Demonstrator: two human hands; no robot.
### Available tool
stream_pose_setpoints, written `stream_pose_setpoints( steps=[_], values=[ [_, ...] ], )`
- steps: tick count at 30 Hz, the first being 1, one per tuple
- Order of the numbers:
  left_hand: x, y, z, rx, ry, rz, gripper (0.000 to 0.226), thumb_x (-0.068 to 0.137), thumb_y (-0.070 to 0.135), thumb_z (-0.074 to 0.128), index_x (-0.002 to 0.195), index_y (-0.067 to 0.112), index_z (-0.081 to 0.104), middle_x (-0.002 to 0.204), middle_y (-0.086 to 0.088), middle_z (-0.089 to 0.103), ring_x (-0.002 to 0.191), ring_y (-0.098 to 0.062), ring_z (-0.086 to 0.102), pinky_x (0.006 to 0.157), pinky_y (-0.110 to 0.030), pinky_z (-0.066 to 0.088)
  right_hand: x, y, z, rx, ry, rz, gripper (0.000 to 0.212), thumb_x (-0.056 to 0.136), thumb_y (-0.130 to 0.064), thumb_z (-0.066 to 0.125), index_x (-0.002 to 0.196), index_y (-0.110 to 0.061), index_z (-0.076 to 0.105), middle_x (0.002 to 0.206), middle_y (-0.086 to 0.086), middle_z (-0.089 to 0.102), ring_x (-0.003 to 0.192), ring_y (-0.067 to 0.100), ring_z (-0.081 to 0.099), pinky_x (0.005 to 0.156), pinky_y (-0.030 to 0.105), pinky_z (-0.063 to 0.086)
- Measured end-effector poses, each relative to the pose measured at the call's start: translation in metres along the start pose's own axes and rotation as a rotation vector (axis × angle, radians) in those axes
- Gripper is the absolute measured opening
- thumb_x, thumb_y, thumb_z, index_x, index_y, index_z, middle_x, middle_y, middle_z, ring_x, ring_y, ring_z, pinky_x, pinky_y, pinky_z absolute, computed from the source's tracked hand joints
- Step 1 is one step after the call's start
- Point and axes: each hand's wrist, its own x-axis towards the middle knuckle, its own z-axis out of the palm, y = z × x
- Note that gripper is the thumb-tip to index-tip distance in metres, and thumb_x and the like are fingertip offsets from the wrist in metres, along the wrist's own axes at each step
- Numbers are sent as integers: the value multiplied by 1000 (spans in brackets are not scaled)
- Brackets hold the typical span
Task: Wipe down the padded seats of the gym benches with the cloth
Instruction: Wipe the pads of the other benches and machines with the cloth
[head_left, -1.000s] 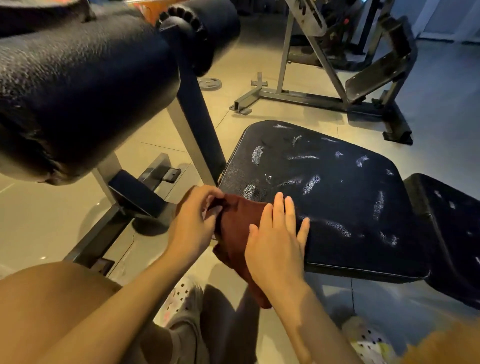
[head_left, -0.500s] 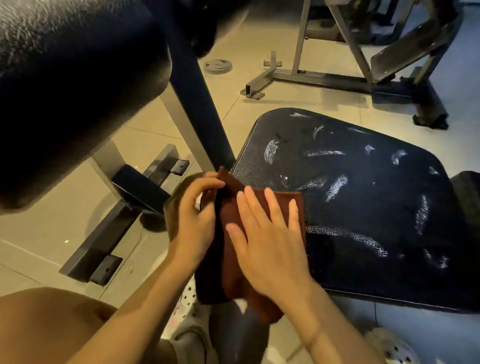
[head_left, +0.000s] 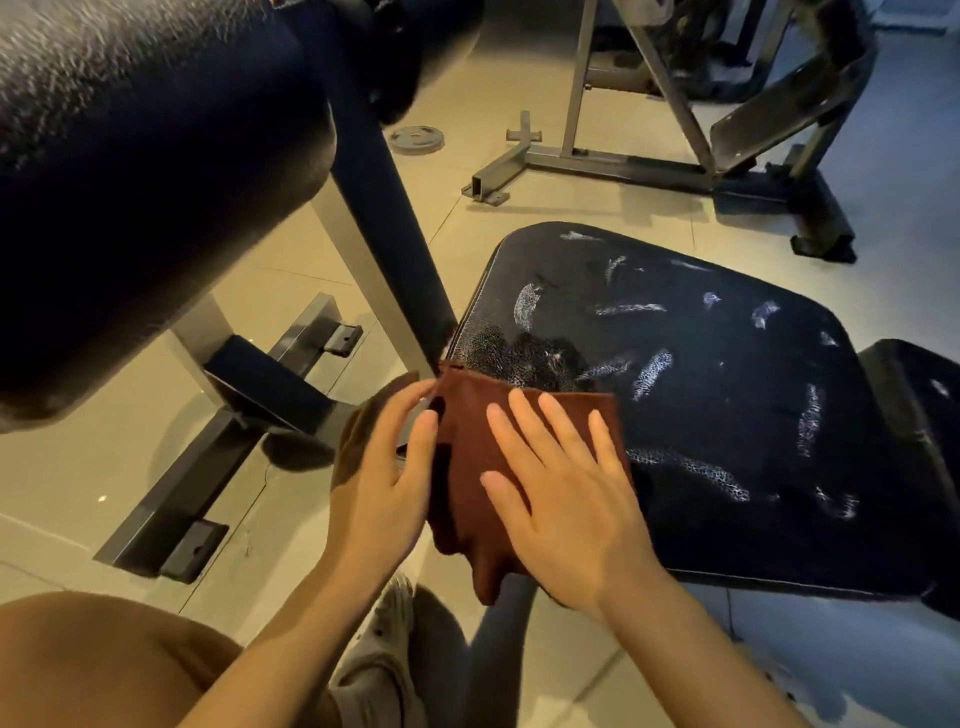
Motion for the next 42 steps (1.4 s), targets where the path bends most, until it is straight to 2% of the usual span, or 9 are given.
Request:
stream_pose_setpoints(
  steps=[3, 5, 11, 17, 23, 26, 30, 35, 42],
  values=[
    [9, 4, 6, -38, -28, 20, 27, 96, 55, 29, 122, 55, 35, 139, 25, 38, 122, 15, 31, 97, -5, 22, -33, 3, 5, 21, 52, 73, 60, 101, -54, 15, 148, -25, 38, 152, -2, 41, 142, 21, 36, 114, 49, 21],
    [14, 11, 11, -69, -19, 17, 37, 93, 55, 27, 129, 50, 35, 147, 19, 37, 129, 9, 28, 104, -13, 21, -38, 4, 6, 32, 34, 109, 62, 101, -55, 12, 147, -24, 40, 151, -2, 43, 141, 22, 38, 112, 51, 26],
    [19, 21, 36, -146, -75, -20, 41, 91, 57, 28, 131, 50, 29, 152, 19, 27, 132, 10, 20, 112, -17, 17, 14, 1, -7, 29, -64, 109, 83, 77, -60, -15, 155, -32, -7, 163, -10, -11, 149, 13, -15, 118, 45, -13],
    [21, 19, 20, -526, -138, -163, 51, 90, 53, 35, 140, 45, 27, 143, 26, 31, 133, 7, 33, 118, -29, 24, 69, 10, -12, 50, -27, 42, 63, 101, -54, 16, 157, -26, 4, 164, -6, -3, 150, 15, -9, 119, 44, -11],
    [19, 19, 17, -523, -242, -129, 91, 51, 99, 41, 131, 56, 31, 119, 61, 30, 115, 34, 30, 93, 4, 29, -9, 6, 0, 80, 54, -109, 67, 95, -53, 25, 152, -18, 32, 159, -1, 27, 148, 16, 20, 118, 36, 9],
    [19, 17, 22, -543, -226, -122, 87, 56, 97, 39, 132, 55, 33, 138, 46, 26, 129, 22, 27, 108, -9, 24, -6, 10, 2, 69, 48, -76, 64, 97, -52, 28, 149, -17, 40, 155, 0, 35, 145, 18, 29, 115, 39, 15],
    [21, 16, 20, -549, -244, -157, 67, 78, 77, 35, 140, 52, 27, 153, 30, 22, 139, 8, 24, 121, -32, 20, 42, 11, -5, 38, -48, -14, 85, 80, -63, -9, 156, -27, 0, 164, -8, -6, 149, 9, -11, 118, 32, -14],
    [20, 19, 16, -596, -254, -163, 72, 75, 76, 40, 141, 51, 25, 156, 24, 20, 141, 3, 25, 116, -24, 23, 53, 3, -9, 3, -55, -7, 78, 85, -59, -7, 156, -26, 0, 164, -7, -5, 150, 14, -10, 120, 39, -11],
    [20, 8, 22, -505, -251, -69, 89, 61, 97, 32, 138, 55, 24, 151, 37, 16, 137, 17, 16, 116, -19, 14, -22, 11, 1, -22, 13, -129, 63, 102, -53, 13, 150, -19, 37, 155, -2, 35, 144, 16, 32, 112, 38, 21]
  ],
)
